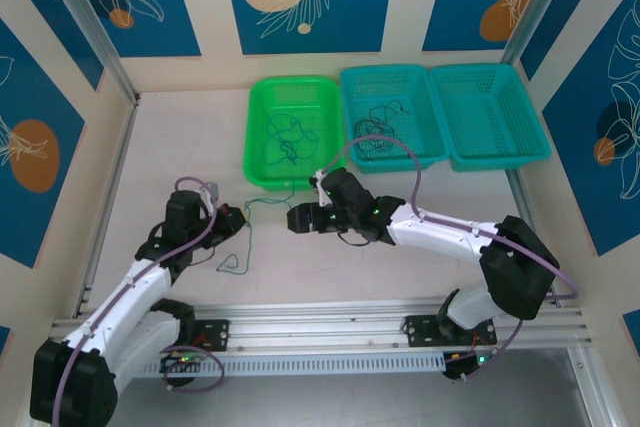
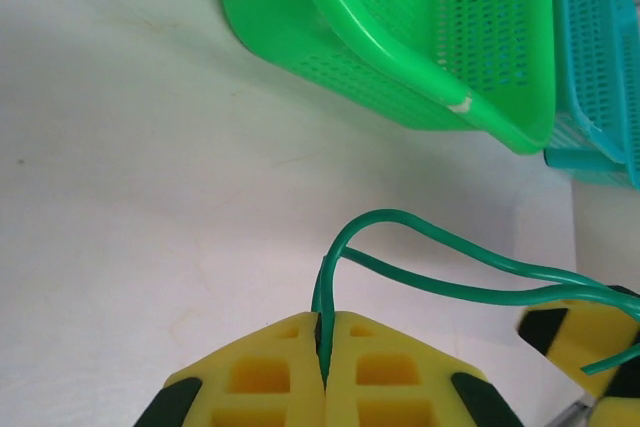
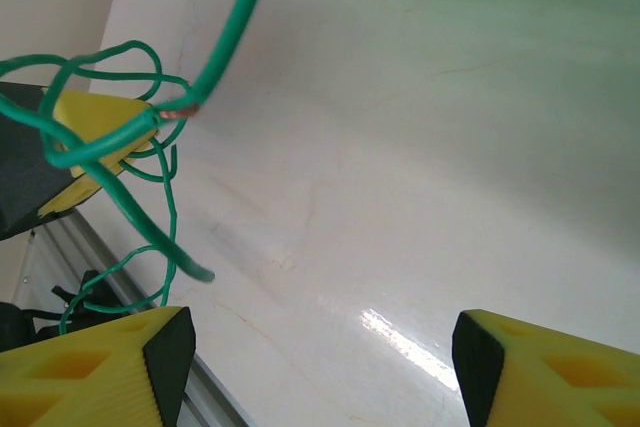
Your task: Untangle the cables
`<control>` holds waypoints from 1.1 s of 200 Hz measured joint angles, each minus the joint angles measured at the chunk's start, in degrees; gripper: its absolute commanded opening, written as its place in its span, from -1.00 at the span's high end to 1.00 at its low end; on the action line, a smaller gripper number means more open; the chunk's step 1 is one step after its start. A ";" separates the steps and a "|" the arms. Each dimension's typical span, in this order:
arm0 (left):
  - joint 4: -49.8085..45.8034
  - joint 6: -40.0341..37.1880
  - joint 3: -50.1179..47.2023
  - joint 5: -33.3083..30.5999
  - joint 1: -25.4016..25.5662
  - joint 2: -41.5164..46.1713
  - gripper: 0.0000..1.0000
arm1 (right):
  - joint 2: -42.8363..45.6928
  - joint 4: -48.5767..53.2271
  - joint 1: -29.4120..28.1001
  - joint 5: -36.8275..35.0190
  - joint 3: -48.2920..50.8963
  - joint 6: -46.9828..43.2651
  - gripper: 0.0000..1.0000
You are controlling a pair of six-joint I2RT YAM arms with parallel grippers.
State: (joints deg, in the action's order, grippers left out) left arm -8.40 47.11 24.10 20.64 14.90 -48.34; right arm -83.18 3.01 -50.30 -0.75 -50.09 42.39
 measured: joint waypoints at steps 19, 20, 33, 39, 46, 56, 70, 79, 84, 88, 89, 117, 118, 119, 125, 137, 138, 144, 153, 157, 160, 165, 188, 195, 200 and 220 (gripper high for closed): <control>-0.02 0.85 0.04 2.01 0.00 -1.01 1.00 | 0.50 -3.58 -0.02 1.90 1.81 -0.85 -0.30; -0.02 0.87 0.04 2.10 0.00 -1.05 1.00 | 0.52 -3.76 -0.02 1.97 1.86 -0.90 -0.29; 0.00 1.27 0.04 3.17 0.00 -1.73 1.00 | 0.79 -6.36 -0.02 2.86 2.58 -1.81 -0.17; -0.02 1.44 0.04 3.54 0.00 -1.90 1.00 | 0.87 -7.19 0.04 3.15 2.75 -2.12 -0.08; -0.02 1.46 0.07 3.89 0.00 -1.99 1.00 | 0.90 -8.63 0.15 3.63 2.86 -2.86 0.09; -0.02 1.49 0.07 4.35 0.00 -2.01 1.00 | 0.87 -10.19 0.39 4.09 2.86 -3.67 0.37; -0.13 1.51 0.17 4.68 0.00 -2.01 1.00 | 0.76 -11.41 1.05 4.90 2.62 -4.39 0.82; -0.15 1.66 0.31 4.74 0.00 -2.01 1.00 | 0.28 -11.65 1.64 5.20 1.99 -4.42 1.00; -0.20 1.75 0.39 4.76 0.00 -2.01 1.00 | -0.07 -11.61 1.88 5.38 1.53 -4.74 1.00; -0.24 1.88 0.50 4.79 0.00 -2.01 1.00 | -0.39 -11.47 2.12 5.38 1.11 -4.48 1.00; -0.24 1.88 0.52 4.79 0.00 -2.01 1.00 | -0.44 -11.47 2.14 5.38 1.03 -4.76 1.00; -1.40 1.84 1.01 4.07 0.00 -1.84 0.93 | -0.79 -10.97 3.41 5.20 0.35 -4.66 1.00; -1.51 1.84 1.03 3.87 0.00 -1.79 0.93 | -0.76 -10.97 3.43 5.18 0.37 -4.63 1.00; -1.57 1.84 1.03 3.78 0.00 -1.77 0.92 | -0.72 -10.93 3.50 5.18 0.39 -4.57 1.00; -2.21 1.62 1.03 3.06 0.00 -1.42 0.91 | -0.39 -10.69 3.76 5.03 0.74 -4.44 1.00; -3.76 0.72 1.16 1.20 0.00 -0.35 0.91 | 1.20 -9.64 4.55 4.39 2.03 -3.85 1.00; -3.87 0.72 1.18 1.14 0.00 -0.28 0.91 | 1.40 -9.51 4.68 4.24 2.21 -3.72 1.00; -4.57 0.26 1.42 0.35 0.00 0.13 0.91 | 2.64 -8.68 5.29 3.76 3.10 -3.32 1.00; -5.57 -0.61 2.08 -0.55 0.00 0.61 0.91 | 4.74 -7.39 6.32 3.23 4.57 -2.67 1.00; -5.95 -0.96 2.49 -0.90 0.00 0.70 0.91 | 5.99 -6.64 6.97 2.84 5.40 -2.27 1.00; -6.21 -1.20 2.78 -1.11 0.00 0.74 0.91 | 6.80 -6.32 7.39 2.80 5.97 -1.95 1.00; -6.29 -1.68 3.21 -1.33 0.00 0.79 0.91 | 8.50 -5.46 8.35 2.49 7.04 -1.44 1.00; -5.46 -2.89 5.31 0.22 0.52 0.59 0.91 | 16.70 -2.51 13.42 4.68 11.87 0.55 1.00; -4.85 -3.15 5.73 1.16 0.96 0.39 0.90 | 19.12 -1.77 14.95 6.03 12.98 0.94 1.00; -4.24 -3.32 5.88 1.81 1.22 0.20 0.90 | 21.16 -1.14 16.26 6.93 13.70 1.22 1.00; -5.64 -4.33 5.81 -0.96 0.44 -0.74 0.88 | 28.70 2.91 24.26 5.31 15.76 2.05 1.00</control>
State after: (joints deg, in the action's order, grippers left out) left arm -14.04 42.78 29.91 19.68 15.33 -49.08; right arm -54.48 5.91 -26.04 4.56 -34.33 44.45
